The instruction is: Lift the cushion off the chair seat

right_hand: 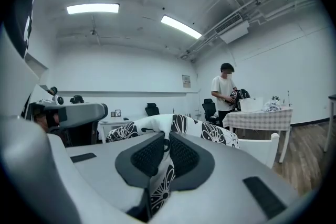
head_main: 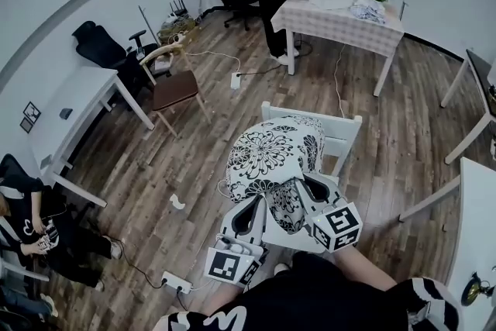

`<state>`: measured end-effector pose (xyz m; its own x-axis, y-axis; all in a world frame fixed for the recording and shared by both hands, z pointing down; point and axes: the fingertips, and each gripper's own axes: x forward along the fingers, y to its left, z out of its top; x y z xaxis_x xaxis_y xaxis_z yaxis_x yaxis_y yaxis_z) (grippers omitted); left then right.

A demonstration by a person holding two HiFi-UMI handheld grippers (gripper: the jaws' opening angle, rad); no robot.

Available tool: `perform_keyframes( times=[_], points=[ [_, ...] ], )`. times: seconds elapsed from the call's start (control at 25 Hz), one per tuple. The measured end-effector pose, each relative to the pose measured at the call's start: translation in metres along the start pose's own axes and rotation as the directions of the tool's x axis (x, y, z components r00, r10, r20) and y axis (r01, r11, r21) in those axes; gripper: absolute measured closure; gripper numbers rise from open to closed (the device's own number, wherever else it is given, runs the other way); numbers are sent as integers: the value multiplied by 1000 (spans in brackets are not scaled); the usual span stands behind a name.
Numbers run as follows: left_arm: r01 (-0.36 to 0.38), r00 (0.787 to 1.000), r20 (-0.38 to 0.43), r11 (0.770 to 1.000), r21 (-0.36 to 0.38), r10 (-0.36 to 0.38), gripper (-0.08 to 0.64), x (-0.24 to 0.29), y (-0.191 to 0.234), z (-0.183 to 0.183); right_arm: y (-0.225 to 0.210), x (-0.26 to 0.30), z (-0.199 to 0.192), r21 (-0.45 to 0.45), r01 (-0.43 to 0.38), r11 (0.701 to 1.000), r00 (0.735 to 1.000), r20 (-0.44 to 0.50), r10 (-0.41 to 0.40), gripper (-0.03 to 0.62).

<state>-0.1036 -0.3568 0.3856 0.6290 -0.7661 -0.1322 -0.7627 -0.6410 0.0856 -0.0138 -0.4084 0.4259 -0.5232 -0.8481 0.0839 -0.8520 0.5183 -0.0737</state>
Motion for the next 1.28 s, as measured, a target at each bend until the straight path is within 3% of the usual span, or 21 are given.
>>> perform_keyframes(
  times=[0.88,1.28],
  points=[
    [23,1000,15,1000,12,-23,560,-13,-31,8,17,-37,29,-27,-10,1000,994,112,13,558],
    [18,1000,10,1000,-2,-18,560,-33,-98,-1,25,-105,25,-30,-42,999,990,131,45,557]
  ],
)
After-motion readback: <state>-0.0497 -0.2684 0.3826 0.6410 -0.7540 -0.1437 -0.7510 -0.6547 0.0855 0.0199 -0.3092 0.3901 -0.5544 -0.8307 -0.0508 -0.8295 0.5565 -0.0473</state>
